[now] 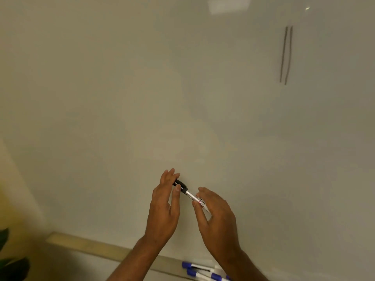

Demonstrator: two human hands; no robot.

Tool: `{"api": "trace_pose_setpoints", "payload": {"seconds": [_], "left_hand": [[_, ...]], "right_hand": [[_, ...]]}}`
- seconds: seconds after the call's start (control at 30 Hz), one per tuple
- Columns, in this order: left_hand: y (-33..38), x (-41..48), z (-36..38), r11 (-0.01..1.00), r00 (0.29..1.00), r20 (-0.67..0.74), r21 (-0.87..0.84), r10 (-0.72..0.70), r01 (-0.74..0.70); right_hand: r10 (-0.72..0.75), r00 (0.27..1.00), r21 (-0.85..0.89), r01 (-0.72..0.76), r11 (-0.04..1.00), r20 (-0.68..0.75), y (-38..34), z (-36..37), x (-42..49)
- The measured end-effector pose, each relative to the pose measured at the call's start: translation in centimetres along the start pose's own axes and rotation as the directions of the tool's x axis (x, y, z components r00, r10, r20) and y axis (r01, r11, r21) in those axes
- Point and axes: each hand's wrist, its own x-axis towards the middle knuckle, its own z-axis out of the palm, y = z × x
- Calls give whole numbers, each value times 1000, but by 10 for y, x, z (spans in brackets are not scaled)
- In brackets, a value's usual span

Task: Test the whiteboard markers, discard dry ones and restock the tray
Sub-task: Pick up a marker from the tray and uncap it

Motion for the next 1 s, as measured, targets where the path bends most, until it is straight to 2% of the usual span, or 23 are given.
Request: {"api": "trace_pose_setpoints", "payload": {"seconds": [0.17,0.37,0.6,1.0], "left_hand": [[-58,-14,-25,954,993,73,279,91,-108],[-113,-37,-56,837,976,206,522,63,-165],[-182,-70,-87,744,966,245,660,-80,-106],[-281,-119,-116,638,903,321,767,-286,-71]], "right_hand": [[-40,997,-20,41,999,64,5,55,-27],[-73,982,-67,86,994,175,7,113,-56],[-61,953,-127,102,987,297,14,176,-91],[30,904,-205,64,977,426,39,265,-141]]}}
